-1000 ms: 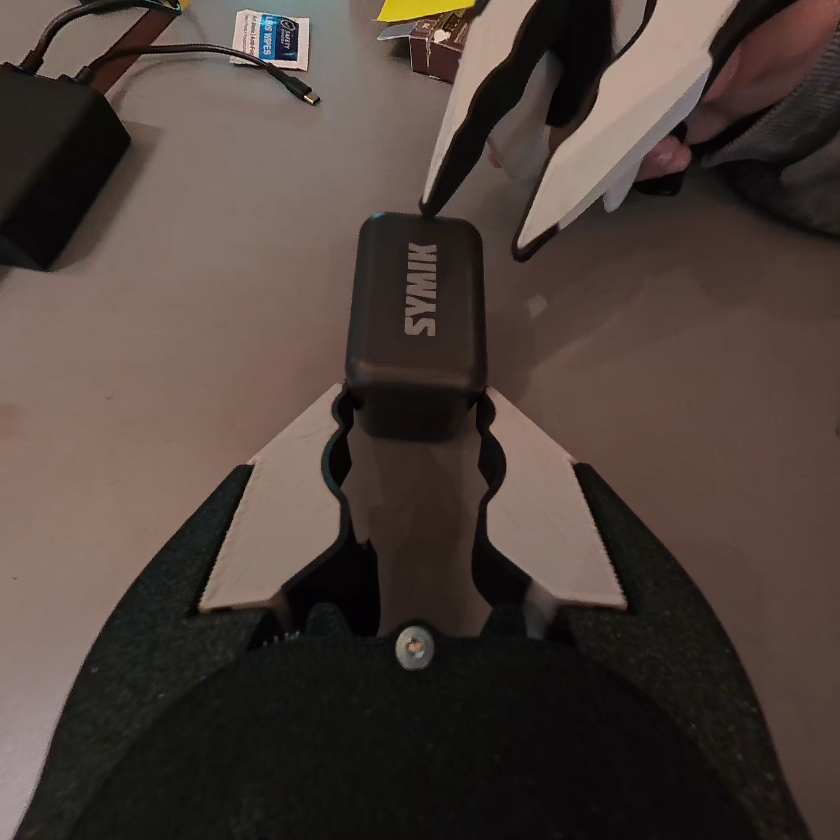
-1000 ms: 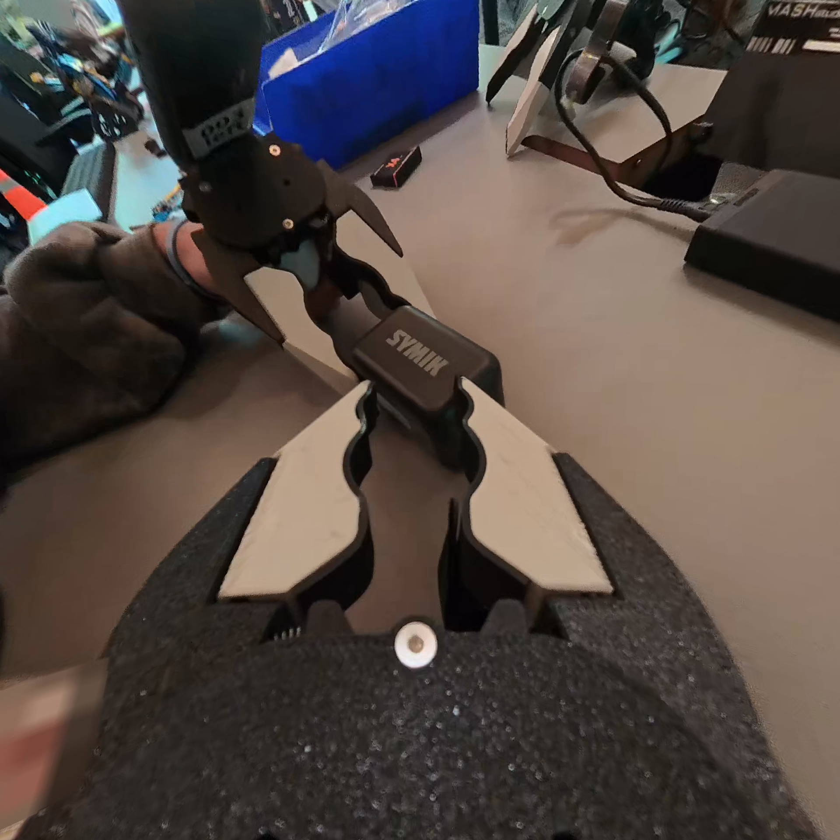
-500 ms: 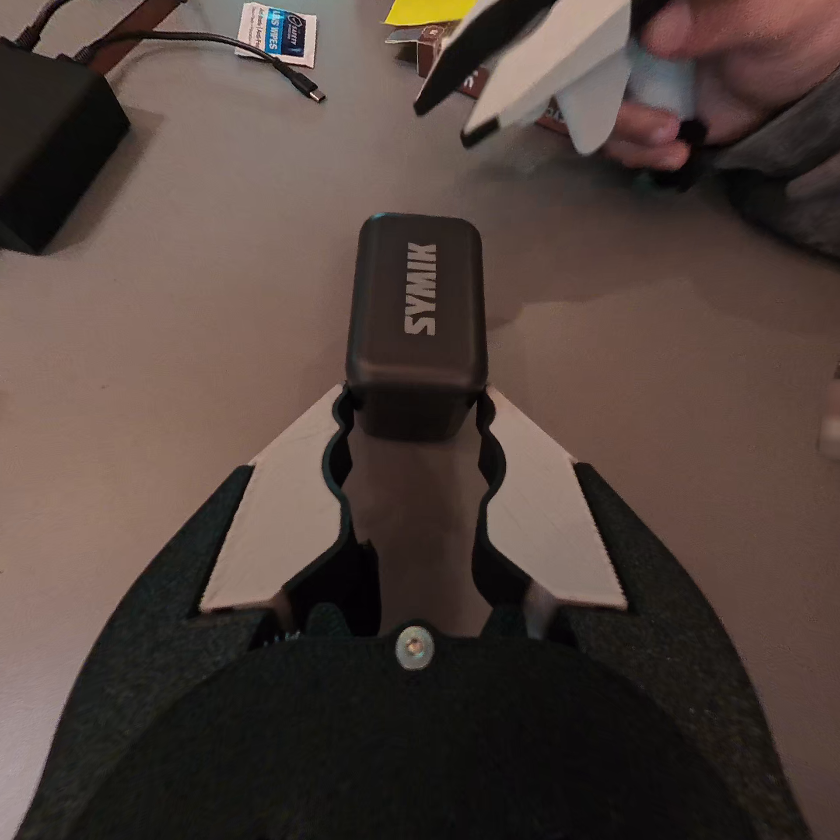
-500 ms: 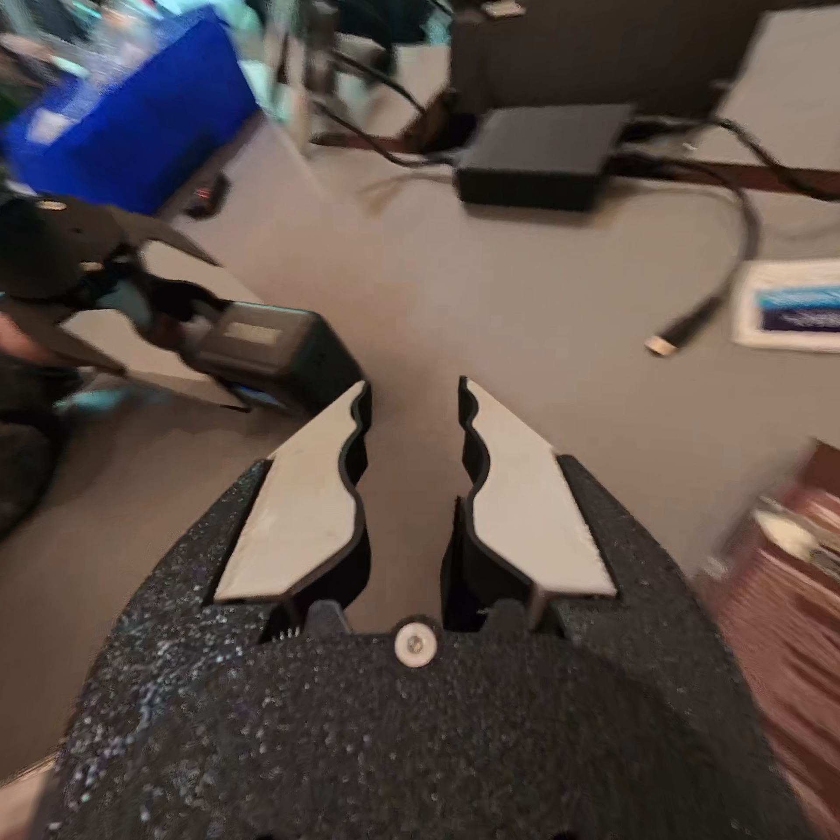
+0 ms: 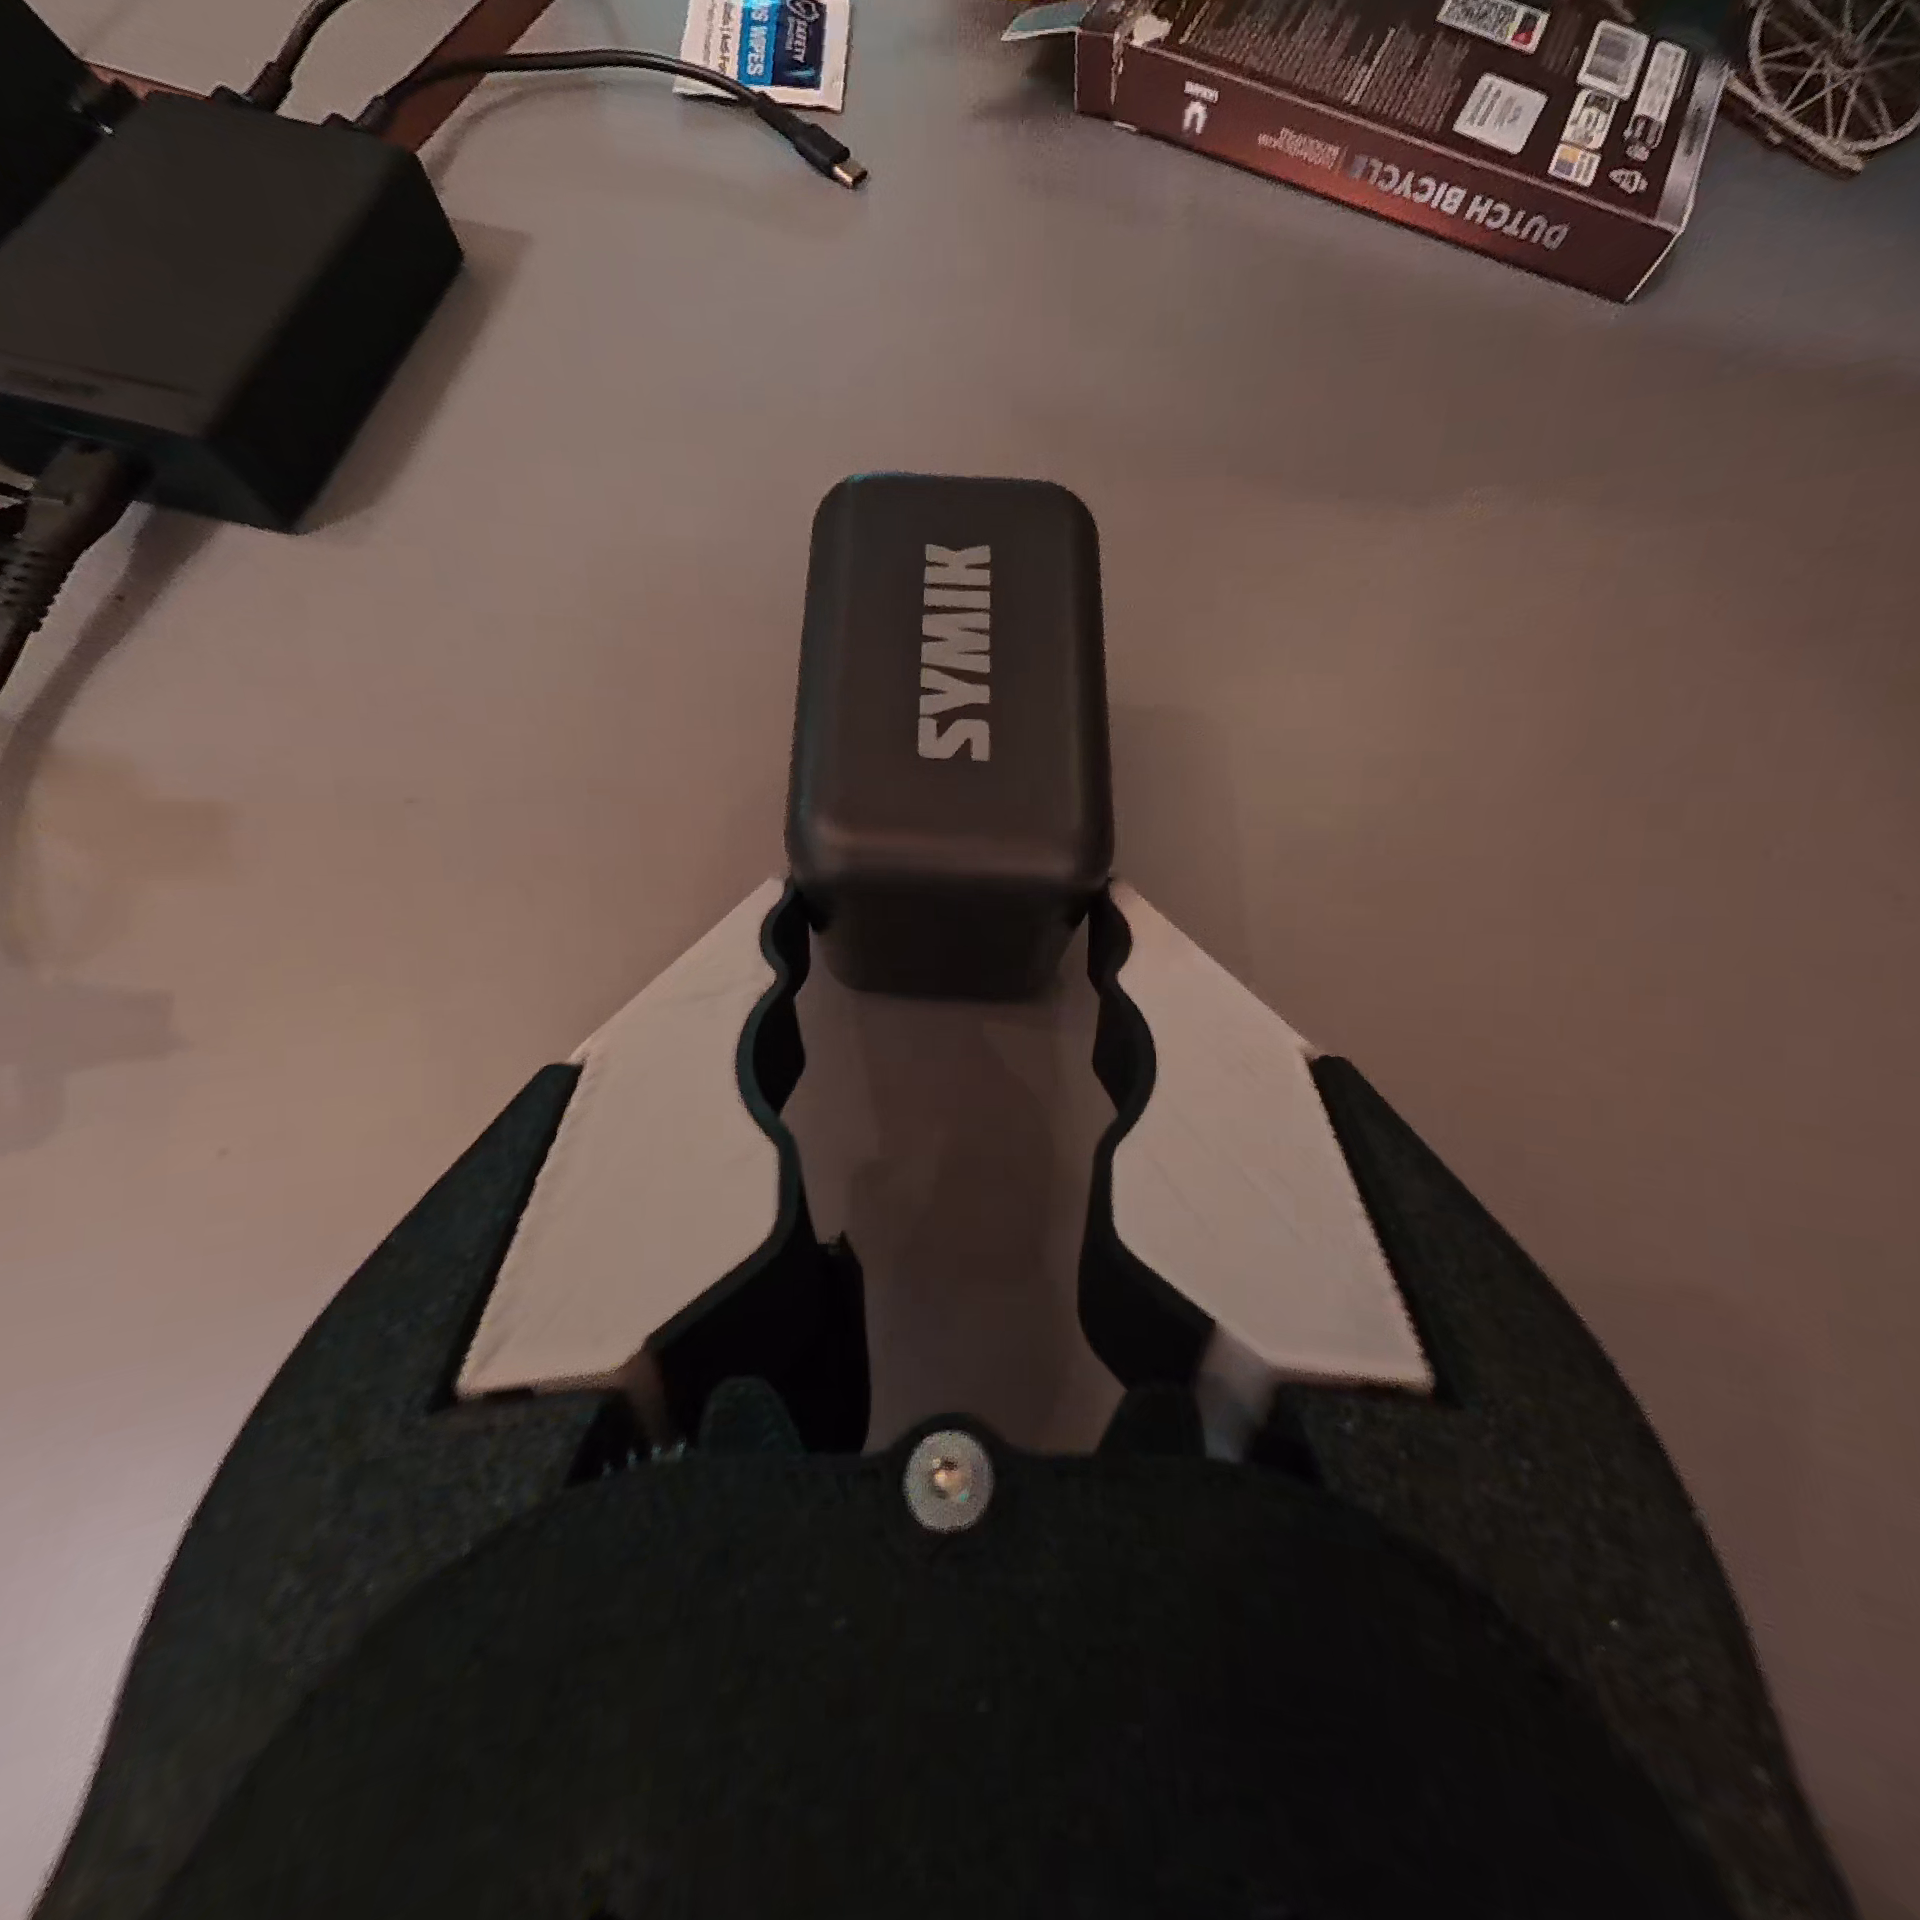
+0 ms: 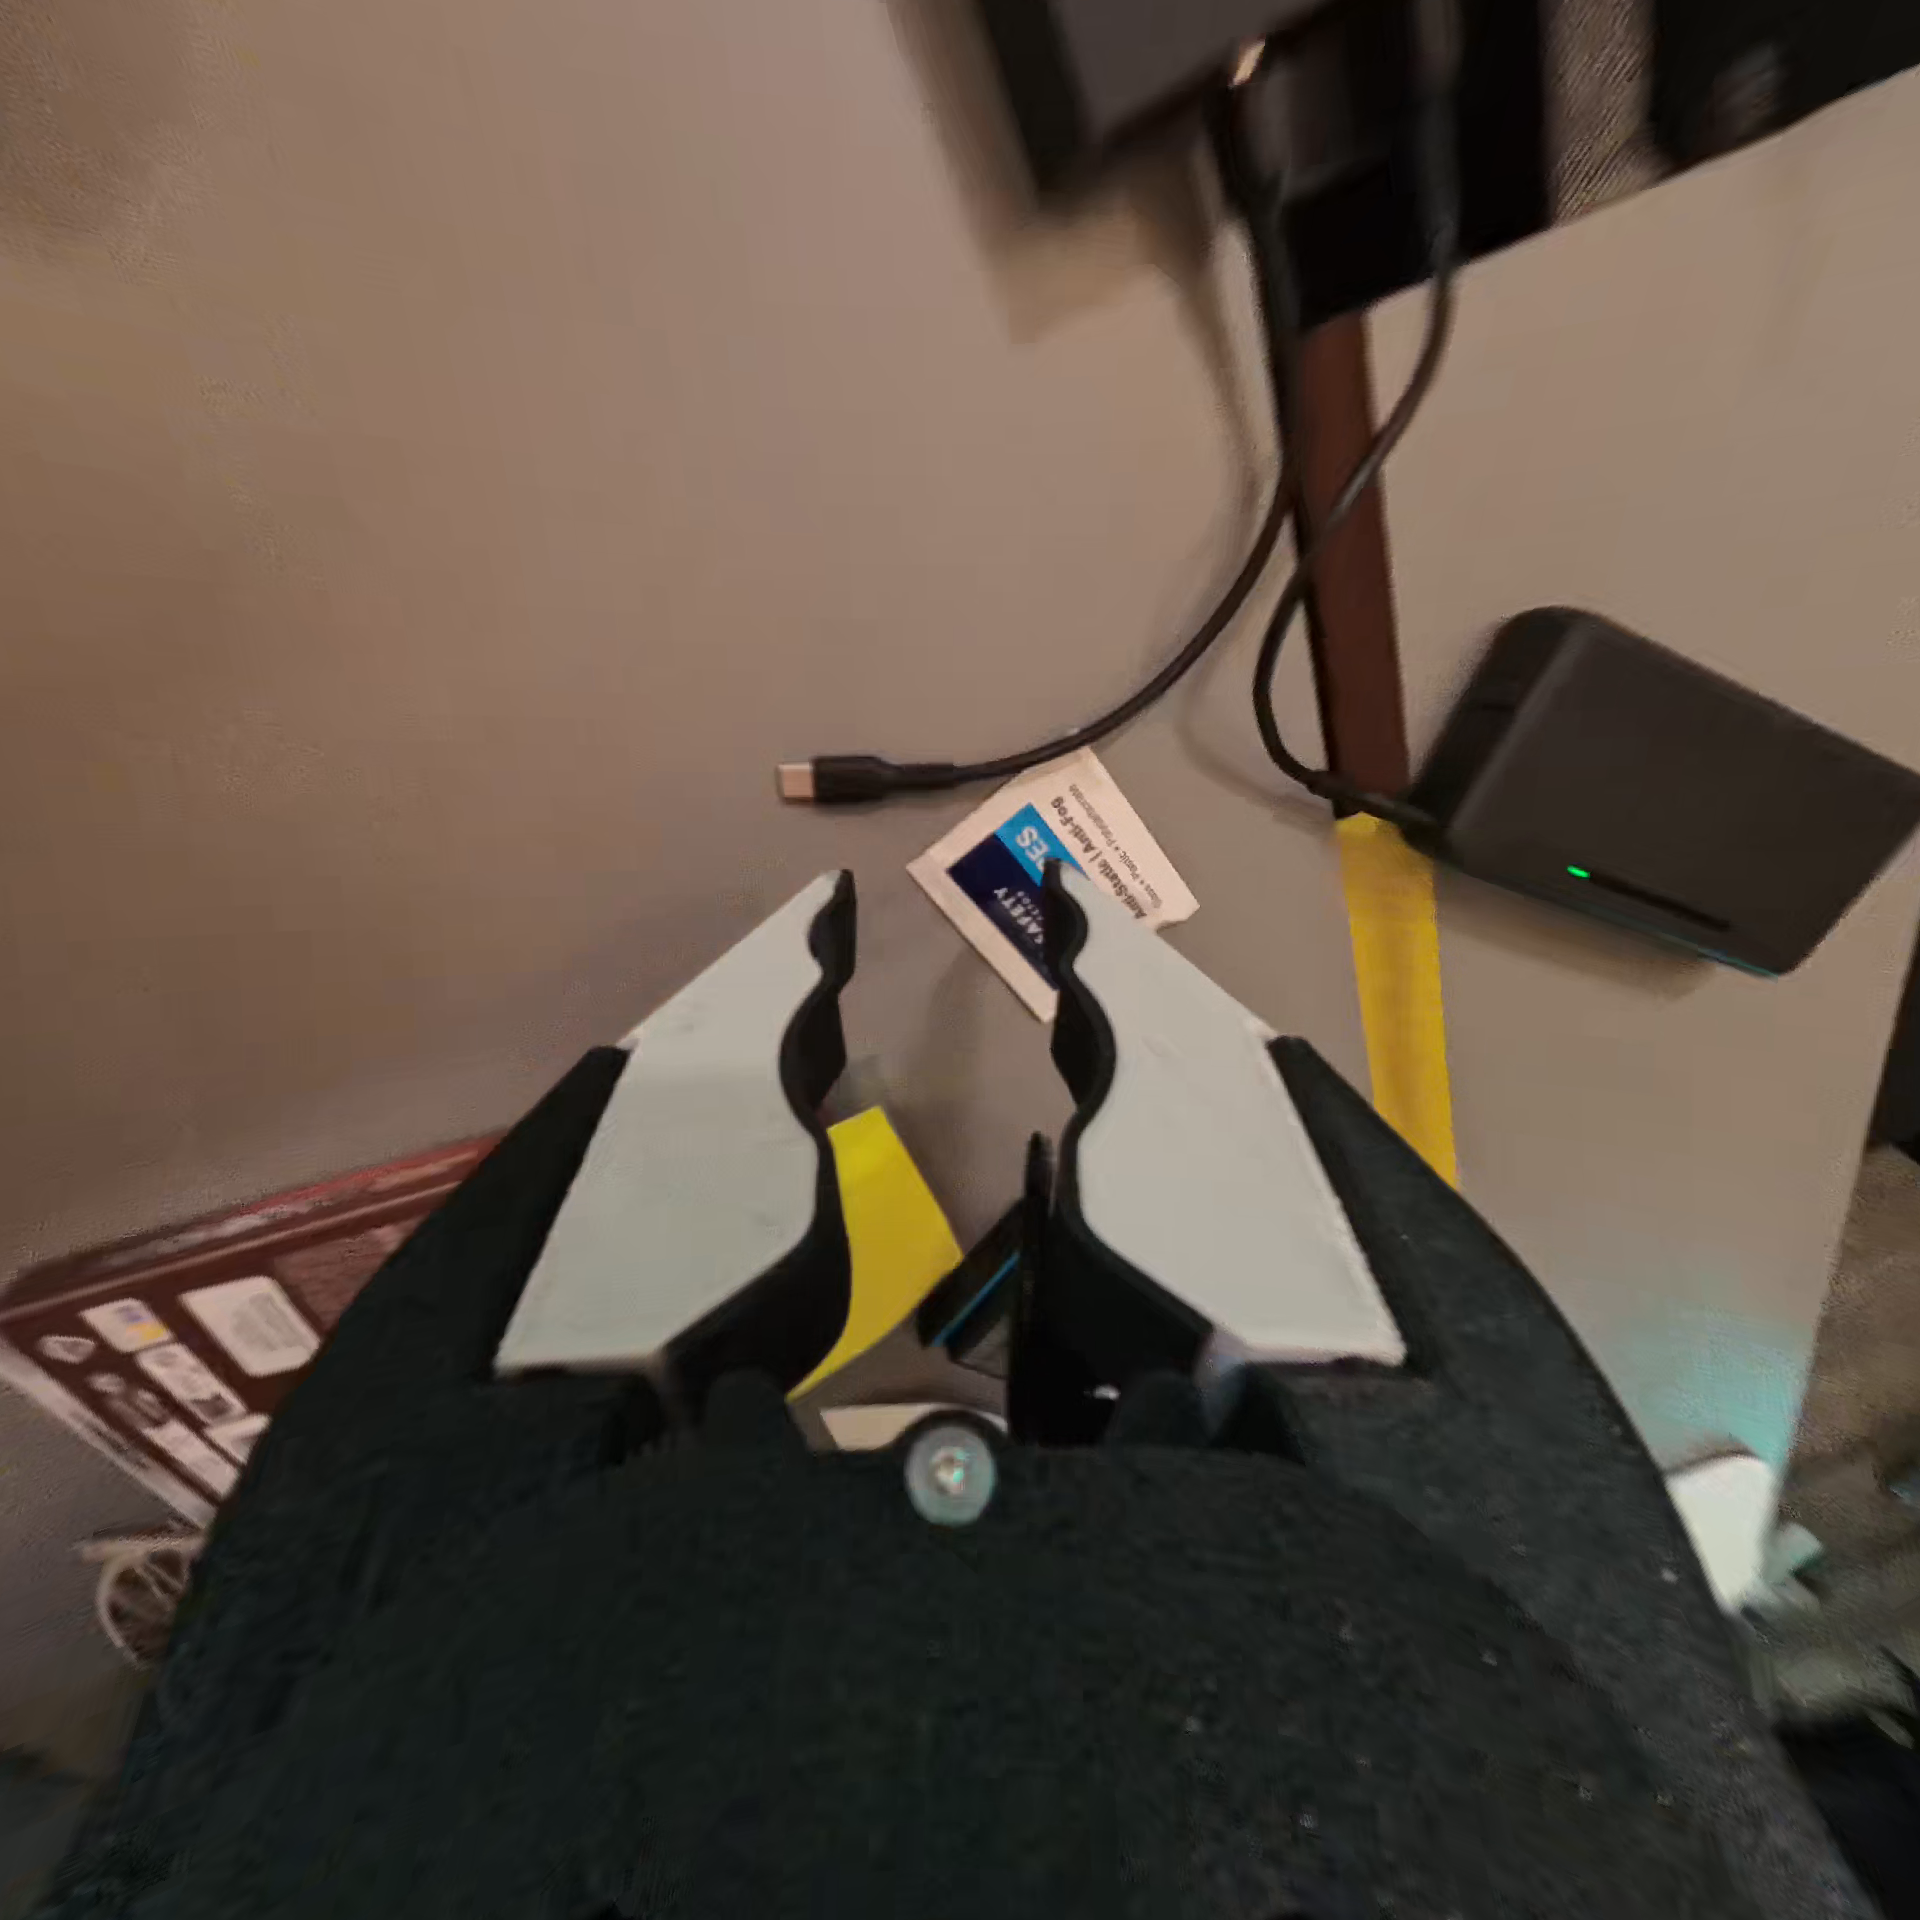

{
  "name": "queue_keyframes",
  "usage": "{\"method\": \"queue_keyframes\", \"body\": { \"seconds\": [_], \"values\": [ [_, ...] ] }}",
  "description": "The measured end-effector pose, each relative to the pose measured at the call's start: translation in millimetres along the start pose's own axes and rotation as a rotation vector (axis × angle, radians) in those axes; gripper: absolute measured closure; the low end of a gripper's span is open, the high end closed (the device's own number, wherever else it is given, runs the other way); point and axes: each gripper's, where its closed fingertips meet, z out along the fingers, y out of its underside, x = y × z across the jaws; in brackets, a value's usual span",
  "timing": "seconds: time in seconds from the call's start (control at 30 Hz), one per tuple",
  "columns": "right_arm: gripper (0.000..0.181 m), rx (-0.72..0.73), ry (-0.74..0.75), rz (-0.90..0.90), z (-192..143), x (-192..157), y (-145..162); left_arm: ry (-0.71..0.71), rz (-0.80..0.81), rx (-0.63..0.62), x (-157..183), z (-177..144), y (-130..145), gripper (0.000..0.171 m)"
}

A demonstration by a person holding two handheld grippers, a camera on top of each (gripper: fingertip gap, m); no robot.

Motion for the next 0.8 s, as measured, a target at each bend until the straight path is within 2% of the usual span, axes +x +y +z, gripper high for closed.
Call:
{"method": "queue_keyframes", "body": {
  "seconds": [0.07, 0.1, 0.2, 0.27, 0.3, 0.37, 0.47, 0.53, 0.57, 0.6, 0.63, 0.67, 0.73, 0.8],
  "values": [
    [0.146, -0.158, -0.020, -0.104, 13.6, -6.9, 3.0, -0.022, 0.005, -0.038, -3.7, -2.2, 9.2, 0.120],
    [0.146, -0.207, -0.038, -0.215, 13.7, -16.7, 2.9, -0.033, 0.005, -0.071, -6.6, -3.4, 17.2, 0.123],
    [0.154, -0.309, 0.050, -0.550, 15.0, -20.1, 4.1, -0.021, -0.014, -0.086, -8.7, -9.7, 25.0, 0.132],
    [0.154, -0.373, 0.079, -0.672, 21.0, -16.6, 9.7, -0.009, -0.046, -0.094, -8.1, -12.2, 25.0, 0.121],
    [0.154, -0.383, 0.077, -0.707, 24.1, -15.6, 11.1, -0.001, -0.069, -0.086, -7.3, -13.3, 22.3, 0.108],
    [0.155, -0.361, 0.068, -0.702, 26.9, -13.7, 6.4, 0.021, -0.089, -0.040, -3.5, -15.2, 11.1, 0.096],
    [0.156, -0.191, -0.008, -0.550, 20.8, -28.1, -24.7, 0.046, -0.054, 0.003, 2.0, -11.6, -10.6, 0.079],
    [0.157, -0.007, -0.088, -0.432, 11.2, -47.7, -53.8, 0.068, -0.036, -0.038, 2.2, -2.9, -22.1, 0.075],
    [0.158, 0.080, -0.136, -0.379, 5.7, -59.4, -65.2, 0.067, -0.018, -0.099, -0.5, 2.9, -22.0, 0.076],
    [0.158, 0.159, -0.169, -0.338, 0.9, -69.0, -74.3, 0.063, 0.008, -0.172, -3.5, 8.5, -19.9, 0.079],
    [0.158, 0.231, -0.188, -0.310, -3.3, -76.8, -80.4, 0.064, 0.039, -0.231, -4.9, 12.9, -18.7, 0.092],
    [0.158, 0.293, -0.202, -0.289, -7.1, -83.1, -83.2, 0.075, 0.070, -0.282, -3.8, 15.7, -17.2, 0.113],
    [0.158, 0.407, -0.254, -0.222, -17.3, -90.9, -84.2, 0.082, 0.108, -0.362, -2.7, 15.4, -13.3, 0.114],
    [0.161, 0.553, -0.398, -0.115, -43.1, -95.6, -86.2, 0.029, 0.181, -0.371, -8.9, 10.7, -13.0, 0.116]
  ]
}}
